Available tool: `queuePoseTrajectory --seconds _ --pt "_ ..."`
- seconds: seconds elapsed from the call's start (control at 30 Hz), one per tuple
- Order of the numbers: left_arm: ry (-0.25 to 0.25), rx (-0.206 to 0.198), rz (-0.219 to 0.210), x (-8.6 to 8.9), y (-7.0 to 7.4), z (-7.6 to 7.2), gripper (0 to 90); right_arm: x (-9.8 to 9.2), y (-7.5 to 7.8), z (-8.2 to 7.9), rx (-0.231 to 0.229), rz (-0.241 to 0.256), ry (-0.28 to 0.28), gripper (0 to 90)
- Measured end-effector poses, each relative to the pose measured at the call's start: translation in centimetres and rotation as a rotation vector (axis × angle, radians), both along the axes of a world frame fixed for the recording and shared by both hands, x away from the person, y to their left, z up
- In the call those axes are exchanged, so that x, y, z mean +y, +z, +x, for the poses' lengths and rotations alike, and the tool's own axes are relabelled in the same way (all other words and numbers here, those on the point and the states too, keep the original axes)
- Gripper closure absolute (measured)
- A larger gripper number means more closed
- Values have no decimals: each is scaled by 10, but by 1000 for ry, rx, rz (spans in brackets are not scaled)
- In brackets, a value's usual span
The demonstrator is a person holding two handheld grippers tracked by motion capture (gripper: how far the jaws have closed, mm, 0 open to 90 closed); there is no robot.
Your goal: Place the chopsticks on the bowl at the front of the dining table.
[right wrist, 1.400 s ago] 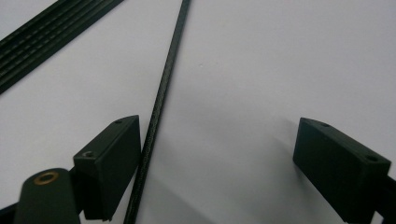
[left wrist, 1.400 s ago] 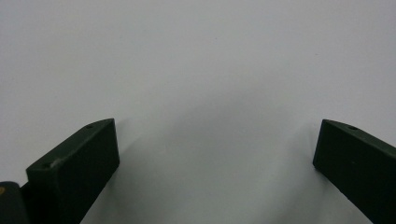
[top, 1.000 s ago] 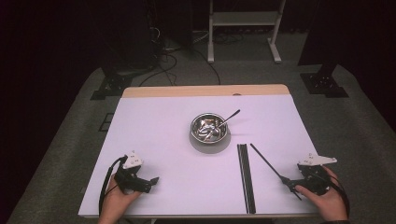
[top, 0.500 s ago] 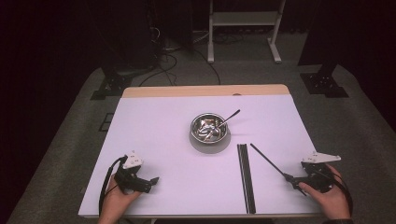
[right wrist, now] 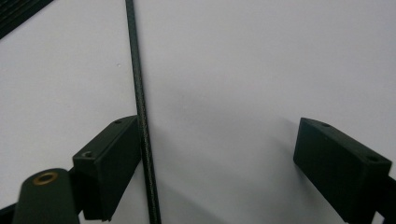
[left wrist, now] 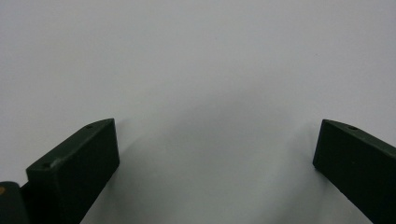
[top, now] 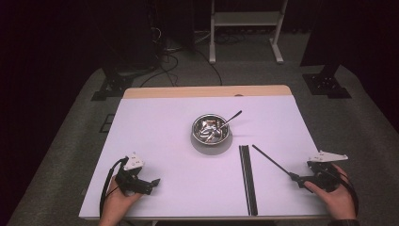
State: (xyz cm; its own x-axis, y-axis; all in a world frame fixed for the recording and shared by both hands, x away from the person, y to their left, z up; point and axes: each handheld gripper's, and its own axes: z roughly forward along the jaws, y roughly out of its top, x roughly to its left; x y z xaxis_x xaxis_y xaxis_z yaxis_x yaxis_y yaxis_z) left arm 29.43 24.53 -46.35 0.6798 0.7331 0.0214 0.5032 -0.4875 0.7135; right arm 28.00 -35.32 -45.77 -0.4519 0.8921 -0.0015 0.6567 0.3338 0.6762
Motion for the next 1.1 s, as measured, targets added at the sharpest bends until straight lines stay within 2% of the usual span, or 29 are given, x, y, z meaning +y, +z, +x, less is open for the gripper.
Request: queuePoseTrajectory --seconds 0.43,0.47,0.97,1.1 --pt "0 0 0 0 0 0 0 2 2 1 -2 2 7 150" --pt "0 0 0 0 0 0 0 2 3 1 -13 10 15 186" --pt "0 0 0 0 0 0 0 14 11 8 -29 47 57 257" --pt "0 0 0 0 0 0 0 18 11 10 -30 43 74 284"
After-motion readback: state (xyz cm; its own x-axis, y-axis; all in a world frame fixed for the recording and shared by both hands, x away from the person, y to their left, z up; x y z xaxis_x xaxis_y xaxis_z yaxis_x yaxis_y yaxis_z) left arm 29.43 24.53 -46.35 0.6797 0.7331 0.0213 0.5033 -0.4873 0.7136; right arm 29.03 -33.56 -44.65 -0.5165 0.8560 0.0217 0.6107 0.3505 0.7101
